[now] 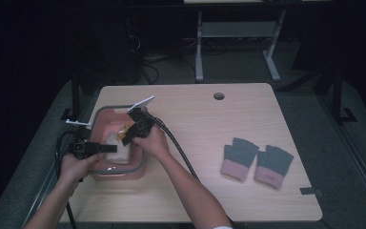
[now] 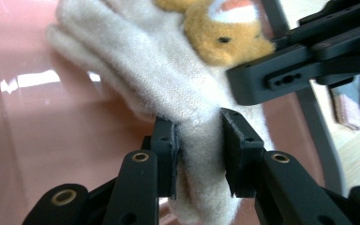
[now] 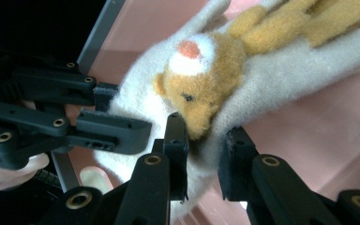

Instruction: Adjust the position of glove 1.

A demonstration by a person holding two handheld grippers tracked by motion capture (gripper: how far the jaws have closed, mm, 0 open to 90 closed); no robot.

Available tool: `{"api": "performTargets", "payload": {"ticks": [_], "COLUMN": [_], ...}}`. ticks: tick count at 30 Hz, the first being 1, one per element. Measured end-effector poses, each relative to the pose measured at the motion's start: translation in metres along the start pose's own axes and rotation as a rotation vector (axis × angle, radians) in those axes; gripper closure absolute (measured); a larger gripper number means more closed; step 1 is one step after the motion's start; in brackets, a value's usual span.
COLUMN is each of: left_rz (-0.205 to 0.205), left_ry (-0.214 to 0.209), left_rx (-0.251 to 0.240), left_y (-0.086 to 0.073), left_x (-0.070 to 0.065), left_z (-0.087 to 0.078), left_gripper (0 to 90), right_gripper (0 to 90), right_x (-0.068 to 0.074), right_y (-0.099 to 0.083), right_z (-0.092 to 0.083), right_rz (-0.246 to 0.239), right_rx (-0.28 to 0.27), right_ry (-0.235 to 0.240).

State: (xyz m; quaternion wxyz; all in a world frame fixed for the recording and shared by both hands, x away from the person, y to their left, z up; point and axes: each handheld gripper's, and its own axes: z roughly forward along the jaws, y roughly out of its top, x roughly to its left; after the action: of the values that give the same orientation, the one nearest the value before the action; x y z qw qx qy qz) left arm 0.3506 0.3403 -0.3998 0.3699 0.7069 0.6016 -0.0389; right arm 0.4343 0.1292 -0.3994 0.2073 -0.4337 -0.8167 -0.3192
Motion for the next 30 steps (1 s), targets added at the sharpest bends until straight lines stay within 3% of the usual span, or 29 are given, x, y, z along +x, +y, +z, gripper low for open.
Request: {"api": "performTargets", "payload": {"ticks": [11, 20, 22, 30], "left_rz": [0.038, 0.044, 0.032, 0.059], "left_ry": [0.051, 0.095, 0.099, 0.134], "left_rx": [0.025, 0.046, 0.038, -0.005], "left_y": [-0.001, -0.004, -0.003, 0.007], "left_x": [-0.006, -0.004, -0.005, -0.011], "left_z": [0.003, 0.002, 0.002, -0.017], "left_gripper": [68.4, 67.1, 65.8, 61.4], "right_gripper": [71.6, 69.2, 69.2, 69.2], "right_x": [0.002, 0.002, 0.001, 0.001], "right_y": [-0.001, -0.002, -0.002, -0.007], "right_z": [-0.010, -0.023, -0.026, -0.037], "right_rz": [-0.029, -0.032, -0.031, -0.040], "right_rx": [0.012, -0.011, -0.013, -0.041], "right_ry": [-0.048, -0.040, -0.035, -0.022]}}
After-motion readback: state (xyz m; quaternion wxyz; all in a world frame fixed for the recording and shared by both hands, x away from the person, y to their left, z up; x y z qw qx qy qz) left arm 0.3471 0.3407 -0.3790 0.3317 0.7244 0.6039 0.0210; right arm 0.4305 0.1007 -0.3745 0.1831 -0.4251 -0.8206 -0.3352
